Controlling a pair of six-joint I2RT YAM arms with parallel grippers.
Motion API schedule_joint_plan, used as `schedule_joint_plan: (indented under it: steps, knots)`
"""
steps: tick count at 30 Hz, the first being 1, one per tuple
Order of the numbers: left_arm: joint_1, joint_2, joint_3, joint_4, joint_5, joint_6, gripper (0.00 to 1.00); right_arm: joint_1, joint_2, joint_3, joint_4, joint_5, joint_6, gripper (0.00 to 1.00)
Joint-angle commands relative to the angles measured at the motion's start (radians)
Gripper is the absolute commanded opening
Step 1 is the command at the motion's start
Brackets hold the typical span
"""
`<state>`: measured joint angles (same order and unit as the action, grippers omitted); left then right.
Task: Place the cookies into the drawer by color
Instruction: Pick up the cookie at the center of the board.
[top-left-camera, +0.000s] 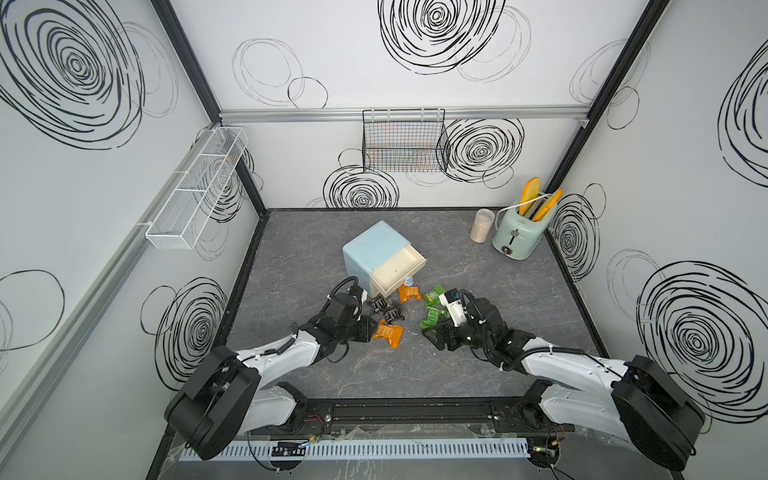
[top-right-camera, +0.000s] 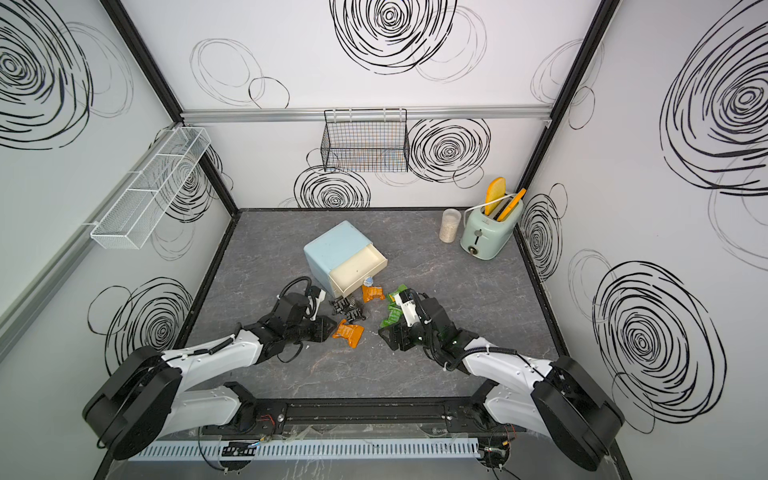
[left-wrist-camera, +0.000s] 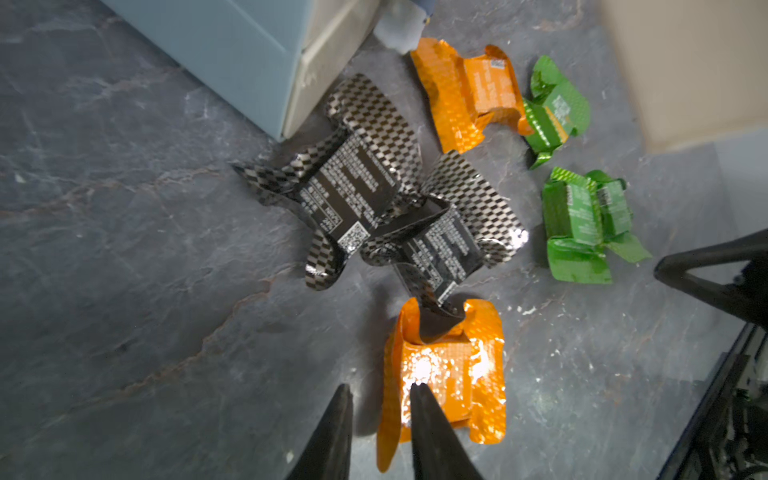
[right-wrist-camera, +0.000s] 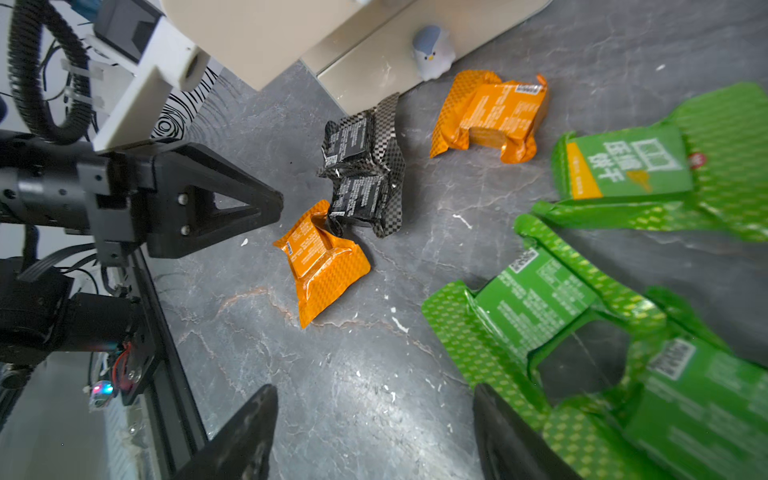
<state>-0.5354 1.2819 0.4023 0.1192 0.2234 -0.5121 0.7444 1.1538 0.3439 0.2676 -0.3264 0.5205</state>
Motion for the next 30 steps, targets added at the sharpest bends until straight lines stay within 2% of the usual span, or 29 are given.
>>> schedule_joint_plan:
  steps: [1,8,16,26,30]
  knots:
    - [0.003,0.033,0.018,0.093,0.039,0.038,0.30,0.011,0.029,-0.012,0.090,-0.061,0.132,0.70]
    - [-0.010,0.066,0.000,0.131,0.068,0.028,0.27,0.066,0.133,0.005,0.162,-0.042,0.216,0.60]
    - [-0.053,0.054,-0.018,0.094,0.014,-0.009,0.07,0.104,0.260,0.036,0.201,-0.033,0.249,0.52]
    - [-0.119,0.016,-0.046,0.049,-0.041,-0.066,0.05,0.138,0.378,0.090,0.230,-0.036,0.286,0.49]
    - [-0.145,-0.010,-0.053,0.026,-0.077,-0.112,0.05,0.151,0.415,0.106,0.259,-0.041,0.312,0.44]
